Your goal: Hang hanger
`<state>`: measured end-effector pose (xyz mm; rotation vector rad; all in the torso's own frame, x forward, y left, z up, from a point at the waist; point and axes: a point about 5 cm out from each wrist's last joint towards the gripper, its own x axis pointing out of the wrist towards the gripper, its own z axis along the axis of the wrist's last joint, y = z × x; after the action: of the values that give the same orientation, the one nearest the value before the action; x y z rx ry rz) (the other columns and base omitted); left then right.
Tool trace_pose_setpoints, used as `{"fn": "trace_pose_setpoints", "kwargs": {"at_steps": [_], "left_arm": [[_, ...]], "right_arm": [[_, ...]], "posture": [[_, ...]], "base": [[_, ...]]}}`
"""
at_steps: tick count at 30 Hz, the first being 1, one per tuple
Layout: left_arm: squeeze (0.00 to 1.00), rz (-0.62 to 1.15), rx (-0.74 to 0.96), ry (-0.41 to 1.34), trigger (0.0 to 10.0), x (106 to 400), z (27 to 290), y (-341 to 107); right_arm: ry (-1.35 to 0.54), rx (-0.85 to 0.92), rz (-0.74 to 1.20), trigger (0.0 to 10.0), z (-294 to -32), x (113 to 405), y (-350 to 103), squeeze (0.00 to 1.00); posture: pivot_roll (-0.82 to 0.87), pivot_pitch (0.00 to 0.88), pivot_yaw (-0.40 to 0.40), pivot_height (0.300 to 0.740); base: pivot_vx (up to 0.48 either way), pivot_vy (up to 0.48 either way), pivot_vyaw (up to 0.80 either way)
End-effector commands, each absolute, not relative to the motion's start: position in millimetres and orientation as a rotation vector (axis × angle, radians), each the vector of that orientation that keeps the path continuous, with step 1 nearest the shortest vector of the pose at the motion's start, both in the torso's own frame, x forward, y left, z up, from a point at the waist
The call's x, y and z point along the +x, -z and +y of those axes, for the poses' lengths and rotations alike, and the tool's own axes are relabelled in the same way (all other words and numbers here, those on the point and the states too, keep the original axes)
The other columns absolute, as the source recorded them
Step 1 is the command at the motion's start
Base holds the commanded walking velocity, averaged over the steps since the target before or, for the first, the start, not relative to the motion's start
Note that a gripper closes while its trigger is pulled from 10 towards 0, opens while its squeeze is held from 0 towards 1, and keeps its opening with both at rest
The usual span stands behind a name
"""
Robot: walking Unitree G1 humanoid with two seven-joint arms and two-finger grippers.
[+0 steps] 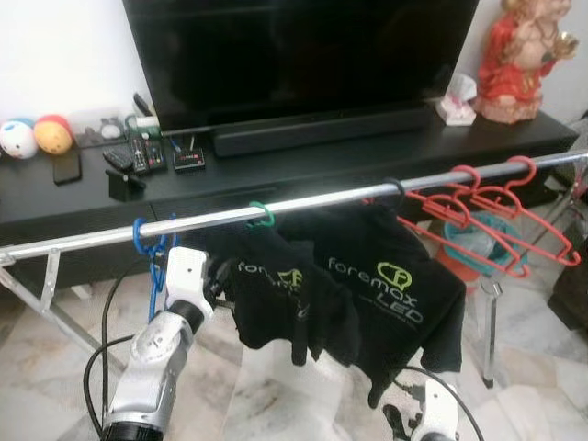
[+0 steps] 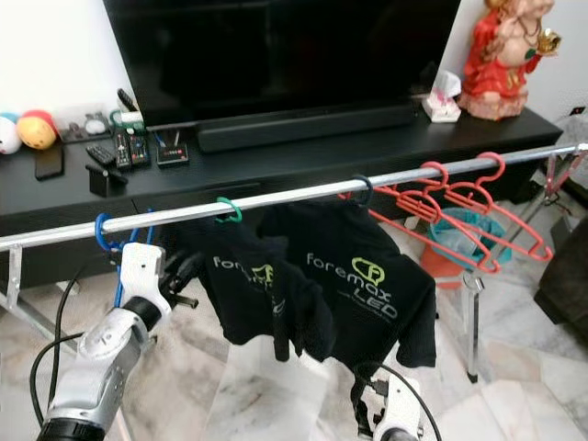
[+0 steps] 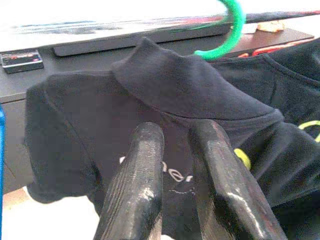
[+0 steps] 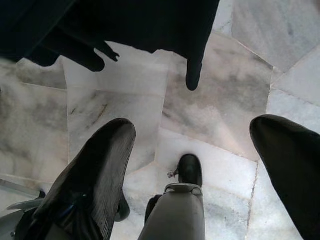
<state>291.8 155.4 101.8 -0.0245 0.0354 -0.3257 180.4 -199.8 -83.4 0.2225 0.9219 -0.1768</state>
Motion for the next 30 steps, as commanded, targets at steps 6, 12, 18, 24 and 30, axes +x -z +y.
{"fn": "trace_pose_setpoints", "kwargs": {"at_steps": [6, 12, 18, 24, 30], "left_arm": [[0.0, 0.032, -0.022, 0.345, 10.0, 291.8, 153.4, -103.2], [0.0, 0.031, -0.025, 0.352, 10.0, 293.1, 152.2, -104.5], [0.0, 0.038, -0.018, 0.365, 10.0, 291.2, 151.4, -102.9], [0.0, 0.035, -0.021, 0.387, 10.0, 289.5, 149.5, -103.6], [0.0, 0.033, -0.025, 0.4, 10.0, 288.6, 148.4, -104.1]], "right_arm": [[0.184, 0.222, 0.925, 10.0, -200.6, 177.8, 84.5, 0.0], [0.186, 0.225, 0.921, 10.0, -201.1, 178.6, 84.0, 0.0], [0.198, 0.221, 0.92, 10.0, -202.0, 179.5, 83.5, 0.0], [0.199, 0.224, 0.916, 10.0, -202.3, 180.7, 82.9, 0.0], [0.197, 0.222, 0.916, 10.0, -202.6, 181.2, 82.7, 0.0]], "posture": [[0.08, 0.0, -0.011, 0.74], [0.08, 0.0, -0.014, 0.74], [0.08, 0.0, -0.017, 0.74], [0.08, 0.0, -0.019, 0.74], [0.09, 0.0, -0.022, 0.74]], "base": [[0.272, 0.0, 0.0], [0.05, 0.0, 0.0], [0.0, 0.0, 0.0], [0.0, 0.0, 0.0], [0.0, 0.0, 0.0]]}}
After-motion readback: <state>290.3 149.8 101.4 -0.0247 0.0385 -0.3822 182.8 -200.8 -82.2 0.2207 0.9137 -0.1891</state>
